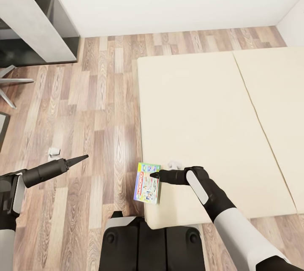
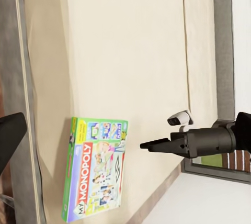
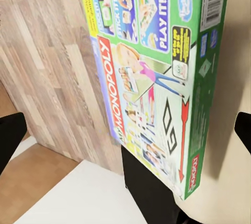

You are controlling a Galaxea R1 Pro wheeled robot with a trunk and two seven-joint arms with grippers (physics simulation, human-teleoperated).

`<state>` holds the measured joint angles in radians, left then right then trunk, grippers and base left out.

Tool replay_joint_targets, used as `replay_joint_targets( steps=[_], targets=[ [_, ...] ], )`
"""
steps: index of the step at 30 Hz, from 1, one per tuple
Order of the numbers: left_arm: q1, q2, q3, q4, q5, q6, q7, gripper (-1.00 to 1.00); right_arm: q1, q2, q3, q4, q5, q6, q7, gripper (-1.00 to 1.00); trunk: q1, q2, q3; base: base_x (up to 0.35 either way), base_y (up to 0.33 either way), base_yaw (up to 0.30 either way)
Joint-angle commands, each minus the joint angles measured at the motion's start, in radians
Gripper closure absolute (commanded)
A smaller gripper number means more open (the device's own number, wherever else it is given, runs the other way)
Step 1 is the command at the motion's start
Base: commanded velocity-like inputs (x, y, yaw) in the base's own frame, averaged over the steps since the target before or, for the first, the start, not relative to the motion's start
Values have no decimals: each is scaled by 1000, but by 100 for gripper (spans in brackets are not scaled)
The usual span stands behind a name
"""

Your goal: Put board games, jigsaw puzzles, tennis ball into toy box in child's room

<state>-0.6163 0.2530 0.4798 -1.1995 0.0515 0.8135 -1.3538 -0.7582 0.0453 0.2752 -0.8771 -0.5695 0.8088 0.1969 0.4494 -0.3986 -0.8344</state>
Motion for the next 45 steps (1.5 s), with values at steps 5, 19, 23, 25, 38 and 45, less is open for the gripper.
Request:
replay_joint_targets(
  steps=[5, 19, 23, 25, 38, 45],
  targets=[
    [0, 0, 0, 0, 1, 10, -2, -100, 0, -1, -1, 0, 6, 3, 5, -100, 1, -1, 7, 0, 0, 0],
    [0, 0, 0, 0, 2, 10, -3, -100, 0, -2, -2, 0, 5, 3, 6, -100, 1, -1, 30, 0, 0, 0],
    [0, 0, 0, 0, 2, 10, -3, -100, 0, -1, -2, 0, 5, 3, 6, -100, 1, -1, 37, 0, 0, 0],
    [0, 0, 0, 0, 2, 10, -3, -100, 0, -1, -1, 0, 5, 3, 6, -100, 1, -1, 40, 0, 0, 0],
    [0, 0, 0, 0, 2, 10, -2, -100, 0, -1, -1, 0, 5, 3, 6, -100, 1, -1, 61, 0, 0, 0],
    [0, 0, 0, 0, 2, 10, -3, -100, 0, -1, -1, 1, 6, 3, 5, -100, 1, -1, 73, 0, 0, 0]
  ],
)
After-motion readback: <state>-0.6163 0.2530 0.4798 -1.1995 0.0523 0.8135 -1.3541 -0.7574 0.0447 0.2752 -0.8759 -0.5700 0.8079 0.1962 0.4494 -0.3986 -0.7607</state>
